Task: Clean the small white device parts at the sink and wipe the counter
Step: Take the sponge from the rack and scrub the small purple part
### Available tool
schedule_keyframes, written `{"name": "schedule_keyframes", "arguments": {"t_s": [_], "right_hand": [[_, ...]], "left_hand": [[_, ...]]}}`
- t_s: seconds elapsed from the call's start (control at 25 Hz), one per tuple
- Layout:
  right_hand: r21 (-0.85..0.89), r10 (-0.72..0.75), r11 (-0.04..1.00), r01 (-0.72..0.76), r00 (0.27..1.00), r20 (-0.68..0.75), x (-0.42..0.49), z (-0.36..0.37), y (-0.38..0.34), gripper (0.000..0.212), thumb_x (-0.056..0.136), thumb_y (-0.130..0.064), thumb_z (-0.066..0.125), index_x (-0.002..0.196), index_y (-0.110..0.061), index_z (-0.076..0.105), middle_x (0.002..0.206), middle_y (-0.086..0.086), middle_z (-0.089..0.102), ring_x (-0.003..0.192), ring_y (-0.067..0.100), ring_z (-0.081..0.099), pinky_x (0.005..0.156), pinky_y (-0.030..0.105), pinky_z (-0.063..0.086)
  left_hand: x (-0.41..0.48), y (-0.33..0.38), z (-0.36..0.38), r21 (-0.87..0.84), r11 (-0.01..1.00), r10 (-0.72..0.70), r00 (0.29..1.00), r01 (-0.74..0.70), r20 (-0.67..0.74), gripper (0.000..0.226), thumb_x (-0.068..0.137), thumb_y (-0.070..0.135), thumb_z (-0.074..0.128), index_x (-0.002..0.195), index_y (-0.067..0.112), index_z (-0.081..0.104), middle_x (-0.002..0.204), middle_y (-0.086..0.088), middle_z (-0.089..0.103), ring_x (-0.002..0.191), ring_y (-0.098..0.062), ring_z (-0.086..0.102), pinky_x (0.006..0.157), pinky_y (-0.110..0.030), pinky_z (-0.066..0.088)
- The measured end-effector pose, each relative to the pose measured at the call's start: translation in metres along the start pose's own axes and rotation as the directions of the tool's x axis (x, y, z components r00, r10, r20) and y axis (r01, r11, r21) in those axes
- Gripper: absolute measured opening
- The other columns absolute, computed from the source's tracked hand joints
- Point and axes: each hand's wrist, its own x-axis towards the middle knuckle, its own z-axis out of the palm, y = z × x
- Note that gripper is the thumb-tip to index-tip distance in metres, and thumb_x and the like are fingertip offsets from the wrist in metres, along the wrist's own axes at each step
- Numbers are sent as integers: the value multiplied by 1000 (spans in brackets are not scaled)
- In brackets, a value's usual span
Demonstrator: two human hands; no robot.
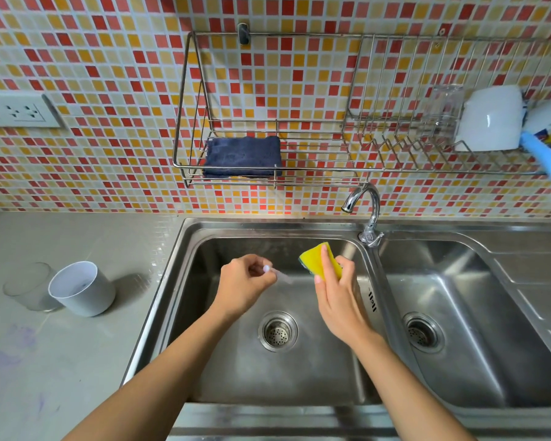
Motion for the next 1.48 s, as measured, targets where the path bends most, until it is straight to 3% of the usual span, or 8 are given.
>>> {"name": "schedule_keyframes", "arguments": {"t_s": [0.12,0.24,0.52,0.64,0.8,0.96,1.36,1.48], "right_hand": [[111,8,994,-8,1000,3,-5,1,-4,59,93,-39,23,147,-21,10,128,12,29,103,24,48,90,26,36],[167,10,986,-7,1000,-15,-5,2,-4,59,91,-43,19,147,-23,8,127,10,28,104,22,45,92,23,32],[184,18,983,-13,1000,-24,-4,-2,-2,58,93,-40,22,147,-21,10,128,11,27,104,15,41,92,20,28],[222,29,975,-25,999,-15,-3,-4,-4,58,93,-33,26,147,-19,10,130,12,25,106,11,36,93,19,27],[230,26,973,-20,999,-25,-1,-5,-6,58,92,-33,26,147,-20,9,130,11,24,105,11,37,92,18,27],[183,-3,983,11,999,-42,2,-2,-3,59,93,-41,21,147,-20,8,131,13,25,111,19,41,93,22,31],[-122,-135,985,123,987,-91,1,6,-7,58,90,-33,33,143,-10,26,118,12,32,85,33,56,73,34,49],[-145,-51,989,32,990,-131,6,5,-2,60,87,-34,34,142,-11,26,116,12,32,83,37,58,67,38,51]], "left_hand": [[4,2,6,-286,954,-84,996,90,32,8,88,19,63,87,13,68,80,-2,67,70,-8,56,66,-18,43],[8,7,11,-363,916,-135,984,170,120,15,98,20,48,96,8,57,87,-5,64,68,-8,54,54,-10,41],[6,5,15,-318,868,-302,915,380,269,21,101,30,35,106,16,51,82,-4,55,66,-14,54,61,-25,45],[2,3,18,-344,847,-323,906,405,272,21,98,34,43,92,14,42,80,-6,52,57,-13,42,51,-23,37],[8,8,17,-500,727,-364,882,470,300,5,95,13,49,93,9,47,87,-11,58,60,-11,41,57,-21,37],[10,14,14,-640,585,-336,867,499,369,20,90,-5,42,100,1,59,89,-7,62,72,-12,54,67,-16,49],[6,12,24,-588,696,-244,905,413,348,16,92,7,56,81,2,66,75,-11,63,64,-10,56,59,-11,50],[5,16,25,-563,701,-237,888,438,395,18,93,8,55,85,-3,66,72,-12,64,53,-6,55,55,-11,50]]}}
